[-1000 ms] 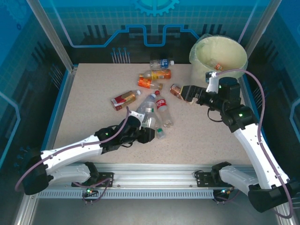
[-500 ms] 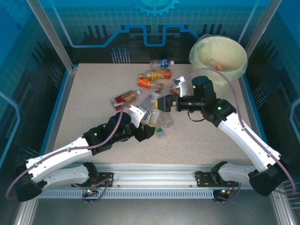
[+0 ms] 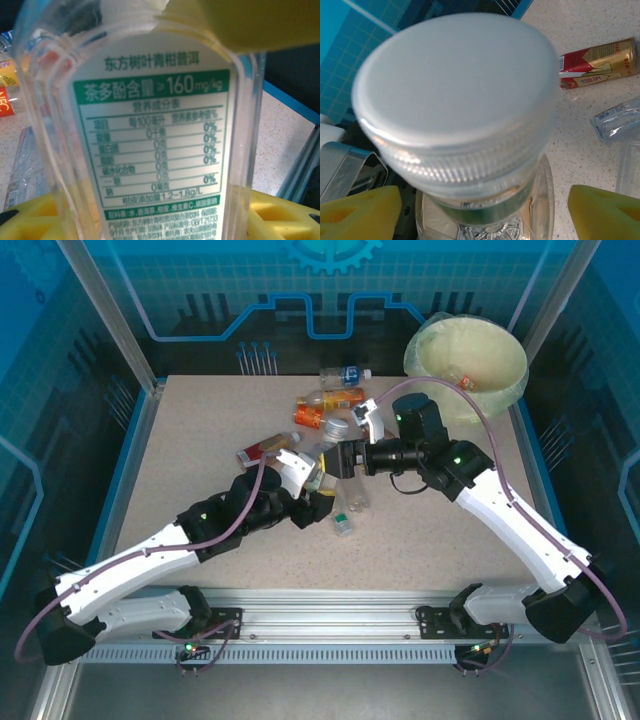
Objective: Put the plastic bottles in the bin
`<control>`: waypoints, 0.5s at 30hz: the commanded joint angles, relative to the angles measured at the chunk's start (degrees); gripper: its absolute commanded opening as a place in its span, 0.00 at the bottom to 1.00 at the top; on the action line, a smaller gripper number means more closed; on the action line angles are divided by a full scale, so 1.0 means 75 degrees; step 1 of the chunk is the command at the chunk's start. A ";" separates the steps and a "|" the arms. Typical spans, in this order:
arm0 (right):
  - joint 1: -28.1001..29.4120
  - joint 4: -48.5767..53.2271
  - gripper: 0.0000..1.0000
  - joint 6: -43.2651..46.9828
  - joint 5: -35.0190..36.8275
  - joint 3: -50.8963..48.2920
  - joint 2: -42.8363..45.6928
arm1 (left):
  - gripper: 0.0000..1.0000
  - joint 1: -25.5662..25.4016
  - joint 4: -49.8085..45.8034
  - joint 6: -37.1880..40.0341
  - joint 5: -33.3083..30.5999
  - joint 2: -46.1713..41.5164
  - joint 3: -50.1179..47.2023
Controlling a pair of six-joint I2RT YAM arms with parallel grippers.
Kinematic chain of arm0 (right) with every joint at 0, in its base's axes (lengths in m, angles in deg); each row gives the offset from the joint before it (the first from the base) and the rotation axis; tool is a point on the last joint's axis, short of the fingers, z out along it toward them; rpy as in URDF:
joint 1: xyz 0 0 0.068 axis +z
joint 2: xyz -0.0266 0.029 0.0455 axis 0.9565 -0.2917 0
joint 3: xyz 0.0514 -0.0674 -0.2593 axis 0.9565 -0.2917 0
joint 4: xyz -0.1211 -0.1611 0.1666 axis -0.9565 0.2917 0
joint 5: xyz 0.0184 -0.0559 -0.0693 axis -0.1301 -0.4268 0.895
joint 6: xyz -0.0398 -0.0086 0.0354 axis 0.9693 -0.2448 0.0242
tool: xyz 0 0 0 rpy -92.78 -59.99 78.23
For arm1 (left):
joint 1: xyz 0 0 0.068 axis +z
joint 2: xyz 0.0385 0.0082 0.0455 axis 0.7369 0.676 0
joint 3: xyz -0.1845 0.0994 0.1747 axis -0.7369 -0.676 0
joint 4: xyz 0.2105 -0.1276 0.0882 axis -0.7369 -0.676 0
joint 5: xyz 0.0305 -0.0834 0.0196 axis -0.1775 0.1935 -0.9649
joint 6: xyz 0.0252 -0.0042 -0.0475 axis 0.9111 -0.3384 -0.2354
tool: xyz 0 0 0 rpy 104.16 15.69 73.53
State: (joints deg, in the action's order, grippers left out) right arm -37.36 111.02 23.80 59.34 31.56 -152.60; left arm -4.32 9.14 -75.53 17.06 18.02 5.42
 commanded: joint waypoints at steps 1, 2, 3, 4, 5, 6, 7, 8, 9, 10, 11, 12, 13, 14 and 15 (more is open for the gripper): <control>0.0161 -0.0009 0.83 0.0185 -0.0801 0.0016 -0.0203 | 0.09 -0.0010 0.0663 0.0209 0.0235 0.0004 0.0132; 0.0111 -0.0086 0.80 0.0127 -0.0884 -0.0018 -0.0214 | 0.10 -0.0006 0.0790 0.0171 0.0272 -0.0056 0.0047; 0.0061 -0.0154 0.77 0.0057 -0.0957 -0.0058 -0.0232 | 0.10 0.0013 0.0866 0.0110 0.0289 -0.0122 -0.0015; 0.0025 -0.0219 0.75 0.0010 -0.1025 -0.0093 -0.0242 | 0.10 0.0046 0.0894 0.0037 0.0287 -0.0164 -0.0047; 0.0006 -0.0277 0.73 -0.0018 -0.1099 -0.0125 -0.0244 | 0.10 0.0077 0.0895 -0.0020 0.0318 -0.0188 -0.0068; 0.0006 -0.0332 0.72 -0.0030 -0.1166 -0.0159 -0.0244 | 0.10 0.0117 0.0895 -0.0051 0.0385 -0.0202 -0.0081; 0.0010 -0.0390 0.72 -0.0051 -0.1245 -0.0186 -0.0244 | 0.11 0.0131 0.0898 -0.0082 0.0435 -0.0211 -0.0093; 0.0011 -0.0478 0.72 -0.0096 -0.1341 -0.0223 -0.0255 | 0.11 0.0143 0.0926 -0.0100 0.0507 -0.0220 -0.0118; 0.0011 -0.0542 0.71 -0.0128 -0.1404 -0.0243 -0.0276 | 0.12 0.0155 0.0986 -0.0091 0.0589 -0.0225 -0.0168; 0.0012 -0.0589 0.70 -0.0164 -0.1434 -0.0249 -0.0289 | 0.14 0.0154 0.1053 -0.0101 0.0645 -0.0237 -0.0208; 0.0012 -0.0608 0.67 -0.0181 -0.1417 -0.0243 -0.0302 | 0.15 0.0155 0.1138 -0.0093 0.0678 -0.0238 -0.0269; 0.0012 -0.0587 0.64 -0.0177 -0.1340 -0.0232 -0.0314 | 0.16 0.0167 0.1195 -0.0098 0.0684 -0.0221 -0.0303; 0.0006 -0.0573 0.61 -0.0161 -0.1292 -0.0225 -0.0312 | 0.17 0.0167 0.1191 -0.0084 0.0660 -0.0190 -0.0296; -0.0005 -0.0584 0.59 -0.0142 -0.1252 -0.0225 -0.0280 | 0.17 0.0167 0.1122 -0.0070 0.0623 -0.0120 -0.0241; -0.0001 -0.0578 0.56 -0.0136 -0.1195 -0.0225 -0.0247 | 0.18 0.0167 0.1008 -0.0065 0.0587 -0.0047 -0.0177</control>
State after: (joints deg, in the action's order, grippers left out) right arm -37.60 108.09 23.47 54.51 30.23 -154.54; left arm -3.19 11.98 -76.03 19.05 17.14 3.80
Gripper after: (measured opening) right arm 0.583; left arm 0.567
